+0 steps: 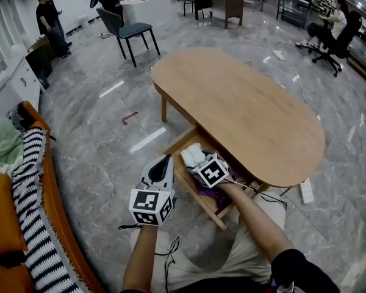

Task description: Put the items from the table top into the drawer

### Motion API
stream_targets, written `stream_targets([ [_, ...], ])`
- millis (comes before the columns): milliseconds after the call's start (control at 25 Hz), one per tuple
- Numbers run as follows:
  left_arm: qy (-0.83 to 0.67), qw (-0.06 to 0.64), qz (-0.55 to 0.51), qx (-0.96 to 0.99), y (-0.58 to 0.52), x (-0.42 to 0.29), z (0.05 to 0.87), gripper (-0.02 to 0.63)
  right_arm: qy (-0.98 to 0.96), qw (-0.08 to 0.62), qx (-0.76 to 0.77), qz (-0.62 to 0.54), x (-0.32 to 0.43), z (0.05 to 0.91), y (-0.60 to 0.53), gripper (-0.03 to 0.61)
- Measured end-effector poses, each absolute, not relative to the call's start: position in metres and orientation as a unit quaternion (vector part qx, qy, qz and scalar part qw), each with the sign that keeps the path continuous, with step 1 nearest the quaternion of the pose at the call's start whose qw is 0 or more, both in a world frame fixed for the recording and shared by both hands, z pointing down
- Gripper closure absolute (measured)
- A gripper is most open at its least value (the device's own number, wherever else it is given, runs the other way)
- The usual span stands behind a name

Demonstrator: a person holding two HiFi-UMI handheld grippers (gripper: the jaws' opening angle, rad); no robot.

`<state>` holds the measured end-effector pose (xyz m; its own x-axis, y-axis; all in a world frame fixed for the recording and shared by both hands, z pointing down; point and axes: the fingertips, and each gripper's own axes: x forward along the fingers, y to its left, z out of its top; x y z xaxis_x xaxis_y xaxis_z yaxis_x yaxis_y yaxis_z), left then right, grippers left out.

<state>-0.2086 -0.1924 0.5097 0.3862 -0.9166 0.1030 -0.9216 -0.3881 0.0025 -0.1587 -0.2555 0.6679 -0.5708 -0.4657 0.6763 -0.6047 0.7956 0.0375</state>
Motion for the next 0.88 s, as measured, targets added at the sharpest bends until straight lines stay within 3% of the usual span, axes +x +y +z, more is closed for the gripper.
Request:
stream_targets([
  [280,-0.551,0.030,0.039,0.833,-0.192,-0.206,0.511,0.609,-0.881,0.342,0.307,0.112,-0.158,0.674,-0.253,0.163],
  [880,-0.550,0.027,0.042,0.834,-0.189,-0.204,0.507,0.609,-0.894,0.302,0.321,0.082,-0.156,0.631,-0.251,0.163],
])
